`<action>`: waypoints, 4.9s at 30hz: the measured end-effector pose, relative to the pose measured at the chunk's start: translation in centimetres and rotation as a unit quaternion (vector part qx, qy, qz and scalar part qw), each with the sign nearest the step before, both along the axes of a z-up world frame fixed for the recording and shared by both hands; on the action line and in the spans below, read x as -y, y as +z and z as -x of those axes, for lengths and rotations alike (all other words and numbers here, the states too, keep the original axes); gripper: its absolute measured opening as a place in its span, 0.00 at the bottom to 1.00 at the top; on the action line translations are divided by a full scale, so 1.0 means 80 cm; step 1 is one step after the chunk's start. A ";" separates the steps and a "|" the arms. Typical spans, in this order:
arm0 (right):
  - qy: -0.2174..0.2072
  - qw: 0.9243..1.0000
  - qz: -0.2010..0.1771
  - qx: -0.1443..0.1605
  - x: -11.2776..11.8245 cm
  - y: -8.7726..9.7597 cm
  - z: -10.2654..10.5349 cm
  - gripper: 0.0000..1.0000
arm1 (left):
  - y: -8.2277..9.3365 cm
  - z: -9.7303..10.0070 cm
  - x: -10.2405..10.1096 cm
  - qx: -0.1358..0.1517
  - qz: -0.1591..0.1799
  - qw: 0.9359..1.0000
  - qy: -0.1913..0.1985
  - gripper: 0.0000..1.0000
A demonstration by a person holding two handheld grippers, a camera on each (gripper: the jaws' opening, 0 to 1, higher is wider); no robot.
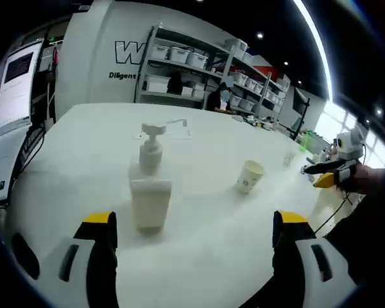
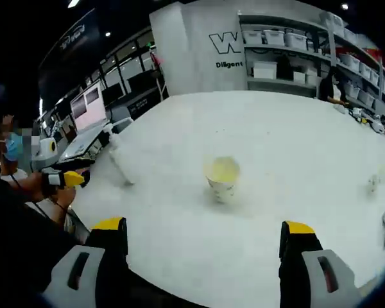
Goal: Hold the bottle steady, press the pump all the way down and release, and repeat the specified number of times to dispense into the cup
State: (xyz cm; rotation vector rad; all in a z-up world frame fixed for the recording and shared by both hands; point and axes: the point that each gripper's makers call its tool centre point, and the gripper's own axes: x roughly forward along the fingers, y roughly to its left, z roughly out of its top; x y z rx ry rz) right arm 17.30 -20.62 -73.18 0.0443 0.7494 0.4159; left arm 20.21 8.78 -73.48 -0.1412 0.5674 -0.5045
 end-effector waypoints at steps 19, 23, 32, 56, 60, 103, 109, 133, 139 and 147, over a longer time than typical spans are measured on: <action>0.026 0.998 -0.062 -0.012 -0.014 0.013 -0.006 1.00 | 0.002 -0.001 0.011 -0.010 -0.003 1.000 0.010 0.99; 0.025 0.997 -0.066 -0.001 -0.016 0.020 -0.011 1.00 | 0.003 -0.003 0.011 -0.008 -0.005 1.000 0.009 0.99; 0.042 0.995 -0.078 0.035 -0.027 0.042 -0.020 1.00 | 0.002 -0.003 0.011 -0.011 -0.008 1.000 0.009 0.99; 0.064 0.996 -0.049 0.026 -0.034 0.040 -0.014 1.00 | 0.003 -0.031 0.003 -0.011 -0.030 0.999 0.011 0.97; 0.064 0.996 -0.051 0.025 -0.036 0.040 -0.012 0.99 | 0.007 -0.038 0.001 0.003 -0.025 1.000 0.019 0.95; 0.097 0.994 -0.035 0.028 -0.060 0.048 -0.024 0.99 | -0.036 -0.094 -0.025 -0.043 -0.112 0.990 0.068 0.62; 0.088 0.996 -0.028 0.014 -0.051 0.037 -0.019 0.98 | -0.036 -0.099 -0.031 -0.006 -0.126 0.989 0.074 0.48; 0.058 0.997 -0.030 0.034 -0.052 0.049 -0.037 0.93 | -0.059 -0.124 -0.021 0.001 -0.153 0.987 0.054 0.46; 0.052 0.998 -0.026 0.037 -0.050 0.048 -0.035 0.93 | -0.058 -0.127 -0.015 0.009 -0.167 0.984 0.056 0.45; 0.040 0.998 -0.024 0.039 -0.042 0.045 -0.034 0.92 | -0.057 -0.131 -0.009 0.019 -0.170 0.984 0.052 0.44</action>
